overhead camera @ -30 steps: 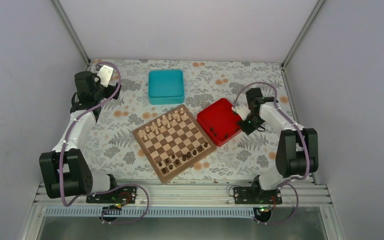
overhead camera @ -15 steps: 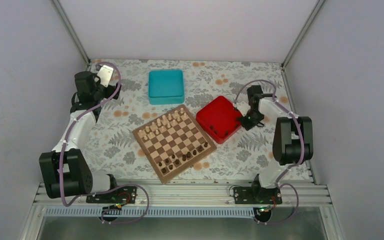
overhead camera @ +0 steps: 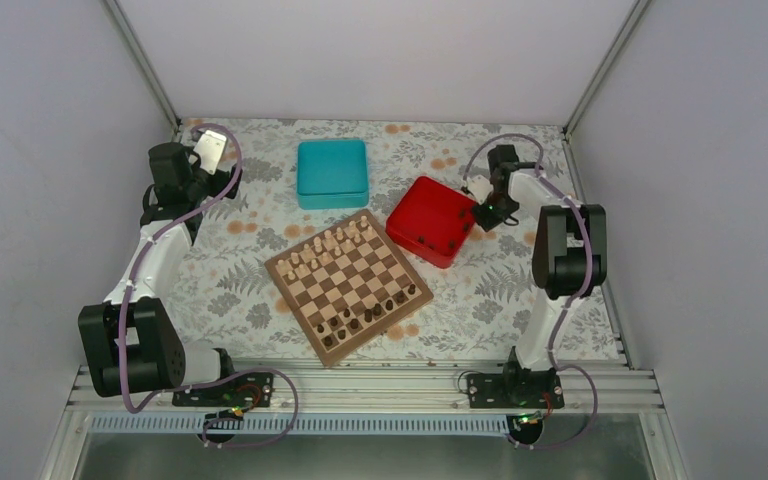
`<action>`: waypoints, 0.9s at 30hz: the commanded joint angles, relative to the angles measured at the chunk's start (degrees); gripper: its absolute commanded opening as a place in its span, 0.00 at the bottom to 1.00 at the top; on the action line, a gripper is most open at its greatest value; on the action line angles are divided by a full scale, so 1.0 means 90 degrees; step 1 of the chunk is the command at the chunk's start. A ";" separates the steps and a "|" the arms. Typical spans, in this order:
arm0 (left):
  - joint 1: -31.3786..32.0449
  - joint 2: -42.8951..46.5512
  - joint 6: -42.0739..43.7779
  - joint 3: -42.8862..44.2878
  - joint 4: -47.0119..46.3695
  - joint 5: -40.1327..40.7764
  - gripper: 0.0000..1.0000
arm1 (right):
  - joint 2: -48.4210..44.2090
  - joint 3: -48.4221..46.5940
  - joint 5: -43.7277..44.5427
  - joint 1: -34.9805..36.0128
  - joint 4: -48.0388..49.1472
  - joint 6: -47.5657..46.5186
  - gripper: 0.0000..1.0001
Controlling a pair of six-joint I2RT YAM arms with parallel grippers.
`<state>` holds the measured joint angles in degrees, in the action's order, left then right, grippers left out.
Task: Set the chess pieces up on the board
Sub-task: Adjust the storage box at the center of the board.
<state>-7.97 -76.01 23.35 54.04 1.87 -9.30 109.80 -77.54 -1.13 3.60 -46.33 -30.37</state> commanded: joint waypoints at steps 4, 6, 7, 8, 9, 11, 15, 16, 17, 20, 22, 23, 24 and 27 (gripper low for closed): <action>-0.0053 0.0066 -0.0027 -0.0084 -0.0120 -0.0071 1.00 | 0.0598 -0.1043 -0.0253 -0.0015 0.0182 -0.0193 0.04; -0.0052 0.0057 -0.0027 -0.0077 -0.0121 -0.0072 1.00 | 0.0726 -0.1331 -0.0295 0.0023 0.0175 -0.0265 0.04; -0.0053 0.0052 -0.0027 -0.0074 -0.0120 -0.0070 1.00 | 0.0821 -0.1488 -0.0285 0.0066 0.0142 -0.0286 0.04; -0.0050 0.0056 -0.0034 -0.0068 -0.0111 -0.0078 1.00 | 0.0911 -0.1653 -0.0259 0.0109 0.0075 -0.0295 0.04; -0.0052 0.0057 -0.0035 -0.0067 -0.0105 -0.0080 1.00 | 0.1016 -0.1809 -0.0264 0.0156 0.0004 -0.0313 0.04; -0.0052 0.0068 -0.0027 -0.0067 -0.0100 -0.0081 1.00 | 0.1212 -0.2092 -0.0319 0.0262 -0.0095 -0.0344 0.04; -0.0063 0.0048 -0.0027 -0.0065 -0.0101 -0.0080 1.00 | 0.1344 -0.2377 -0.0454 0.0451 -0.0088 -0.0405 0.04; -0.0062 0.0047 -0.0029 -0.0059 -0.0100 -0.0080 1.00 | 0.1340 -0.2410 -0.0506 0.0480 -0.0082 -0.0412 0.04; -0.0060 0.0036 -0.0034 -0.0058 -0.0097 -0.0080 1.00 | 0.1294 -0.2399 -0.0567 0.0510 -0.0052 -0.0422 0.04; -0.0059 0.0040 -0.0041 -0.0061 -0.0108 -0.0089 1.00 | 0.1138 -0.2293 -0.0793 0.0536 0.0003 -0.0511 0.04; -0.0062 0.0025 -0.0036 -0.0072 -0.0110 -0.0092 1.00 | 0.1020 -0.2189 -0.0802 0.0545 0.0087 -0.0518 0.04; -0.0064 0.0027 -0.0036 -0.0069 -0.0110 -0.0090 1.00 | 0.0970 -0.2141 -0.0737 0.0550 0.0123 -0.0506 0.04; -0.0067 0.0026 -0.0036 -0.0067 -0.0110 -0.0099 1.00 | 0.0905 -0.2098 -0.0658 0.0555 0.0145 -0.0494 0.04; -0.0062 0.0050 -0.0036 -0.0068 -0.0110 -0.0100 1.00 | 0.0599 -0.1875 -0.0478 0.0598 0.0302 -0.0432 0.04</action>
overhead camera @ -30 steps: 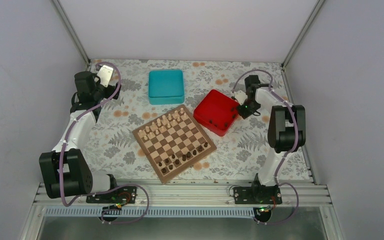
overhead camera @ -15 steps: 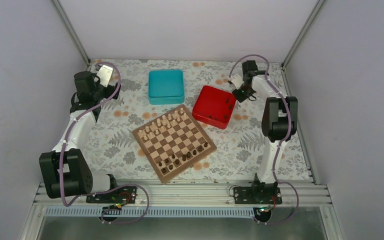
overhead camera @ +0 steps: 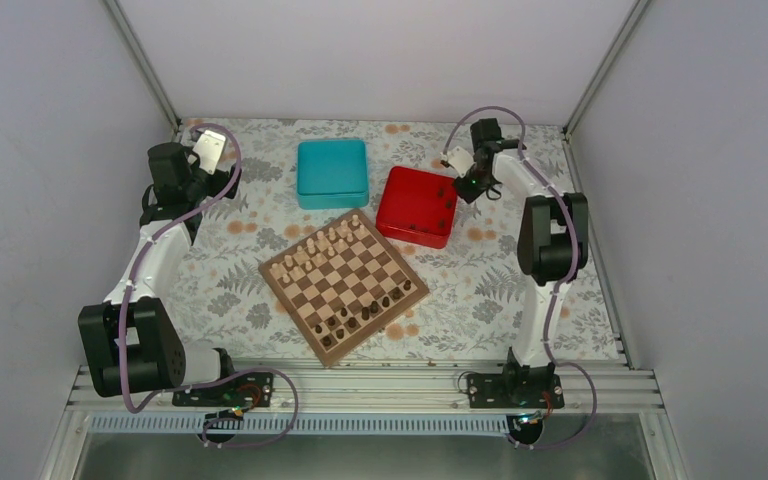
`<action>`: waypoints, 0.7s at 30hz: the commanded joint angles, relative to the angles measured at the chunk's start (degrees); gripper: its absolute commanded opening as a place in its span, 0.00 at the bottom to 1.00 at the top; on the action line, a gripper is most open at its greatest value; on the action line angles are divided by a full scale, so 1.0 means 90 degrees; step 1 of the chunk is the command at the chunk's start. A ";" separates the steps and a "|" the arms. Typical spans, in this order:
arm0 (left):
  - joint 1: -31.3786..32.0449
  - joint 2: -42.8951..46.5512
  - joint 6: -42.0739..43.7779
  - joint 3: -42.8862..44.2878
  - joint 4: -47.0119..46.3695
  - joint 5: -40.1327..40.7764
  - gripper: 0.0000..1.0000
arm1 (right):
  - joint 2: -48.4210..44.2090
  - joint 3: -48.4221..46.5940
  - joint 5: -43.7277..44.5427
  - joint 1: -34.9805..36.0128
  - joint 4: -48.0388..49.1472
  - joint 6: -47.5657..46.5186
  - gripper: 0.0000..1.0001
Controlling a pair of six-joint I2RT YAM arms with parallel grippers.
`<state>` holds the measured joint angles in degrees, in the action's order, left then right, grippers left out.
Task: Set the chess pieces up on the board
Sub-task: Adjust the storage box at the center of the board.
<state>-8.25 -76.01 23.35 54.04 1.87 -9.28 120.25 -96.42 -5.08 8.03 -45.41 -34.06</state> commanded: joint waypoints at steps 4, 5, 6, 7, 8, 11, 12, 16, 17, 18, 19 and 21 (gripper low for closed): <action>-0.0030 0.0025 -0.0036 -0.0067 -0.0110 -0.0108 1.00 | -0.1031 0.0506 0.0117 0.0304 0.0005 0.0005 0.04; -0.0029 0.0023 -0.0036 -0.0072 -0.0115 -0.0104 1.00 | -0.1153 0.0612 0.0152 0.0375 -0.0052 0.0005 0.04; -0.0030 0.0019 -0.0036 -0.0076 -0.0117 -0.0102 1.00 | -0.1281 0.0745 0.0179 0.0466 -0.0111 0.0012 0.04; -0.0030 0.0018 -0.0036 -0.0074 -0.0119 -0.0103 1.00 | -0.1398 0.0882 0.0192 0.0566 -0.0192 0.0011 0.04; -0.0030 0.0009 -0.0028 -0.0068 -0.0120 -0.0104 1.00 | -0.1506 0.1004 0.0197 0.0642 -0.0280 0.0028 0.04; -0.0030 0.0007 -0.0027 -0.0063 -0.0115 -0.0109 1.00 | -0.1814 0.1371 0.0186 0.0913 -0.0605 0.0105 0.04; -0.0030 0.0008 -0.0027 -0.0058 -0.0115 -0.0106 1.00 | -0.1919 0.1504 0.0187 0.0976 -0.0650 0.0138 0.04; -0.0030 -0.0002 -0.0027 -0.0052 -0.0116 -0.0116 1.00 | -0.2329 0.1968 0.0124 0.1052 -0.0561 0.0313 0.04; -0.0030 -0.0006 -0.0027 -0.0049 -0.0114 -0.0120 1.00 | -0.2400 0.2072 0.0126 0.1052 -0.0493 0.0348 0.04; -0.0030 -0.0002 -0.0035 -0.0045 -0.0113 -0.0130 1.00 | -0.2453 0.2155 0.0120 0.1051 -0.0438 0.0385 0.04; -0.0030 -0.0002 -0.0036 -0.0044 -0.0103 -0.0138 1.00 | -0.2495 0.2250 0.0108 0.1056 -0.0390 0.0406 0.04; -0.0028 -0.0002 -0.0044 -0.0027 -0.0094 -0.0141 1.00 | -0.2536 0.2415 0.0115 0.1051 -0.0267 0.0449 0.04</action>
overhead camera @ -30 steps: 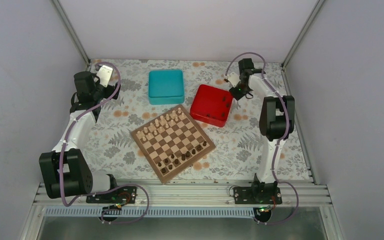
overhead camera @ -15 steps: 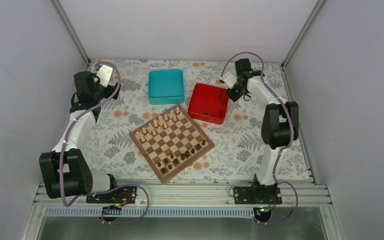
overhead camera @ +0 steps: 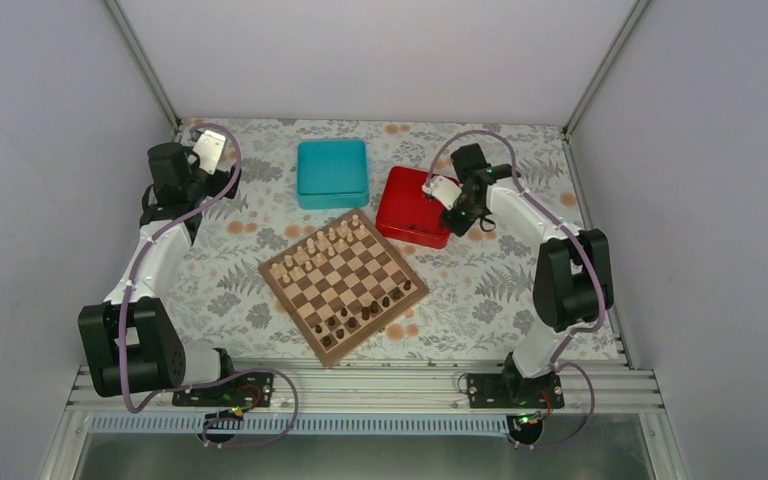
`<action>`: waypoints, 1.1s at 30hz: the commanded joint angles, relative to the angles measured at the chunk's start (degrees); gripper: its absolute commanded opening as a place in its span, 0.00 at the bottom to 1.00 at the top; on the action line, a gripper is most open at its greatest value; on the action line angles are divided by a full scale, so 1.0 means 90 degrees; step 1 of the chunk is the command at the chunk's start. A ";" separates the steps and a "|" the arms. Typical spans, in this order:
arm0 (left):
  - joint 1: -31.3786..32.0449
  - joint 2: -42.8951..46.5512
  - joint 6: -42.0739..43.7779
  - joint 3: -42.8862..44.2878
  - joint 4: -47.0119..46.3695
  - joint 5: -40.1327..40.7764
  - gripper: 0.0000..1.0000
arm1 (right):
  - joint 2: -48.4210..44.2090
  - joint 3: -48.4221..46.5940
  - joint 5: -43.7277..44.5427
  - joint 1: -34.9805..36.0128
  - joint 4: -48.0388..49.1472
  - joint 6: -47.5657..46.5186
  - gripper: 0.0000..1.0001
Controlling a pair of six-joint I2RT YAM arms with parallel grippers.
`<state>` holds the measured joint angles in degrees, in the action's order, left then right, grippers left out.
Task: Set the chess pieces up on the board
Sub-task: Adjust the storage box at the center of the board.
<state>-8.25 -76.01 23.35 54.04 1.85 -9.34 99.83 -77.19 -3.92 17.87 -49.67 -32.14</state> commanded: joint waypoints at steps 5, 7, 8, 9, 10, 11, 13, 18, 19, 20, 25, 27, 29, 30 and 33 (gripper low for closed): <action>-0.0030 0.0042 -0.0046 -0.0033 -0.0069 -0.0143 1.00 | -0.0287 0.0558 -0.0250 -0.0016 0.0437 0.0282 0.04; -0.0030 0.0046 -0.0051 -0.0024 -0.0059 -0.0143 1.00 | -0.0273 0.0582 -0.0335 0.0039 0.0452 0.0290 0.04; -0.0030 0.0044 -0.0053 -0.0016 -0.0053 -0.0151 1.00 | -0.0279 0.0596 -0.0344 0.0107 0.0480 0.0303 0.04; -0.0030 0.0047 -0.0055 -0.0014 -0.0049 -0.0155 1.00 | -0.0288 0.0598 -0.0366 0.0152 0.0491 0.0301 0.04; -0.0029 0.0050 -0.0056 -0.0007 -0.0049 -0.0153 1.00 | -0.0289 0.0591 -0.0386 0.0223 0.0482 0.0312 0.04; -0.0030 0.0053 -0.0056 -0.0013 -0.0049 -0.0154 1.00 | -0.0284 0.0575 -0.0409 0.0276 0.0473 0.0320 0.04; -0.0030 0.0047 -0.0056 -0.0009 -0.0050 -0.0163 1.00 | -0.0278 0.0563 -0.0424 0.0358 0.0488 0.0337 0.04; -0.0030 0.0047 -0.0046 -0.0017 -0.0048 -0.0163 1.00 | -0.0147 0.0559 -0.0398 0.0435 0.0609 0.0389 0.04; -0.0030 0.0047 -0.0046 -0.0016 -0.0049 -0.0163 1.00 | -0.0114 0.0559 -0.0378 0.0436 0.0628 0.0400 0.04; -0.0030 0.0052 -0.0046 -0.0023 -0.0049 -0.0158 1.00 | -0.0081 0.0559 -0.0354 0.0437 0.0642 0.0414 0.04; -0.0026 0.0038 -0.0046 -0.0028 -0.0056 -0.0158 1.00 | -0.0014 0.0647 -0.0082 0.0443 0.0781 0.0546 0.04; -0.0031 0.0031 -0.0046 -0.0027 -0.0059 -0.0153 1.00 | 0.0006 0.0704 0.0005 0.0437 0.0840 0.0584 0.04; -0.0030 0.0023 -0.0046 -0.0028 -0.0059 -0.0151 1.00 | 0.0042 0.0750 0.0035 0.0437 0.0849 0.0598 0.04; -0.0030 0.0034 -0.0046 -0.0033 -0.0059 -0.0154 1.00 | 0.0049 0.0754 0.0035 0.0428 0.0826 0.0609 0.04; -0.0030 0.0038 -0.0046 -0.0035 -0.0064 -0.0153 1.00 | 0.0056 0.0796 0.0040 0.0427 0.0775 0.0635 0.04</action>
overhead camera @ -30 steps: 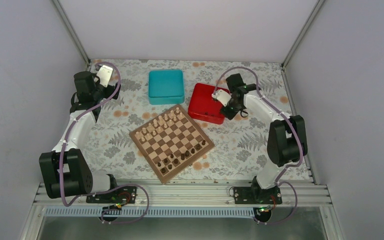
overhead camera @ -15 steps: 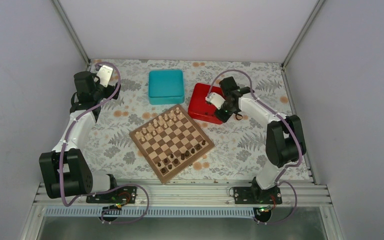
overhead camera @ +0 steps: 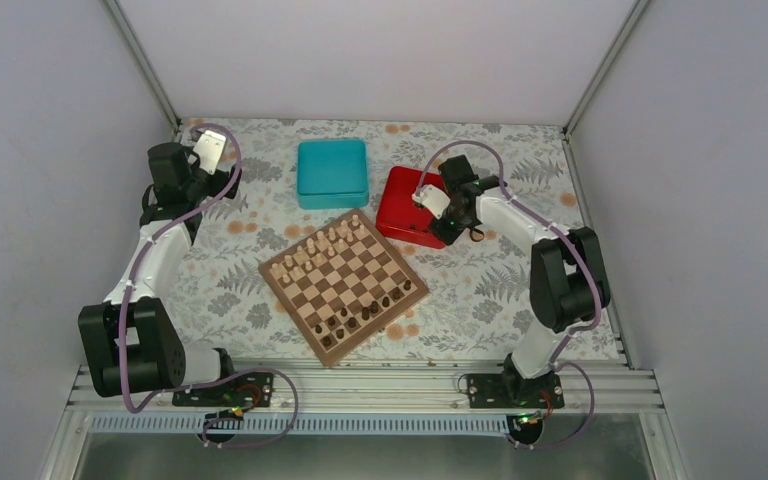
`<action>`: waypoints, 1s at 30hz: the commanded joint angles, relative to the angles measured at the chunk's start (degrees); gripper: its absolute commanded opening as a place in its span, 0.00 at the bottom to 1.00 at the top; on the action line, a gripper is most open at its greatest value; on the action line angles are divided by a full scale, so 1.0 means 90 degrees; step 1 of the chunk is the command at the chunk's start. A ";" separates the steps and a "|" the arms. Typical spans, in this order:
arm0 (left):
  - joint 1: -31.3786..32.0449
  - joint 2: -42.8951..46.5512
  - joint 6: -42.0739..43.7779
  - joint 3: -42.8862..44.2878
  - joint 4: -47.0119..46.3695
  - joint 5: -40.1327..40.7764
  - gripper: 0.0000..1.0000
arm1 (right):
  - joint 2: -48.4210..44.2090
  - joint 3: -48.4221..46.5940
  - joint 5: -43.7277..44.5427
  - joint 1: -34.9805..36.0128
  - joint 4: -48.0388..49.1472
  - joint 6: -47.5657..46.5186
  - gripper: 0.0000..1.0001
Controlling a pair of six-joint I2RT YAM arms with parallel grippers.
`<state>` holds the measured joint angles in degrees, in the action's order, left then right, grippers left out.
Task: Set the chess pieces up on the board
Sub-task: Adjust the storage box at the center of the board.
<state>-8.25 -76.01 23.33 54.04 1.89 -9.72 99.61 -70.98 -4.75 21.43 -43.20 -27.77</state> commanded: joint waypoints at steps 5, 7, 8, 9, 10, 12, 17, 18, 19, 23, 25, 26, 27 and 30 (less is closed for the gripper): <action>-0.0030 0.0029 -0.0044 -0.0033 -0.0064 -0.0130 1.00 | 0.0006 0.0240 0.0293 -0.0044 -0.0015 0.0234 0.04; -0.0030 0.0027 -0.0044 -0.0030 -0.0068 -0.0131 1.00 | -0.0004 0.0291 0.0423 -0.0113 -0.0014 0.0284 0.04; -0.0026 0.0022 -0.0044 -0.0030 -0.0068 -0.0133 1.00 | -0.0011 0.0327 0.0472 -0.0141 -0.0014 0.0296 0.04; -0.0030 0.0018 -0.0046 -0.0029 -0.0064 -0.0140 1.00 | -0.0020 0.0357 0.0520 -0.0180 -0.0001 0.0298 0.04; -0.0030 0.0018 -0.0044 -0.0029 -0.0064 -0.0141 1.00 | -0.0034 0.0377 0.0532 -0.0218 0.0002 0.0303 0.04; -0.0030 0.0020 -0.0056 -0.0027 -0.0065 -0.0141 1.00 | -0.0050 0.0428 0.0581 -0.0291 0.0015 0.0293 0.04; -0.0025 0.0017 -0.0053 -0.0022 -0.0064 -0.0141 1.00 | -0.0218 0.0478 0.0705 -0.0451 -0.0007 0.0279 0.04; -0.0030 0.0013 -0.0053 -0.0021 -0.0064 -0.0144 1.00 | -0.0280 0.0491 0.0726 -0.0490 -0.0028 0.0243 0.04; -0.0030 0.0006 -0.0053 -0.0020 -0.0064 -0.0142 1.00 | -0.0323 0.0511 0.0767 -0.0546 -0.0049 0.0209 0.04; -0.0030 0.0008 -0.0053 -0.0021 -0.0072 -0.0141 1.00 | -0.0526 0.0628 0.0924 -0.0928 -0.0117 0.0043 0.04; -0.0030 -0.0002 -0.0051 -0.0020 -0.0073 -0.0141 1.00 | -0.0708 0.0706 0.0946 -0.1166 -0.0164 -0.0073 0.04; -0.0030 -0.0009 -0.0045 -0.0020 -0.0076 -0.0149 1.00 | -0.0757 0.0751 0.0957 -0.1287 -0.0186 -0.0127 0.04; -0.0030 -0.0018 -0.0044 -0.0018 -0.0074 -0.0151 1.00 | -0.0801 0.0796 0.0950 -0.1422 -0.0198 -0.0183 0.04; -0.0030 -0.0038 -0.0044 0.0001 -0.0073 -0.0160 1.00 | -0.0902 0.0928 0.0966 -0.1746 -0.0188 -0.0334 0.04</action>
<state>-8.25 -76.01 23.33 54.04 1.91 -9.76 93.54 -64.51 2.31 8.84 -43.90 -28.21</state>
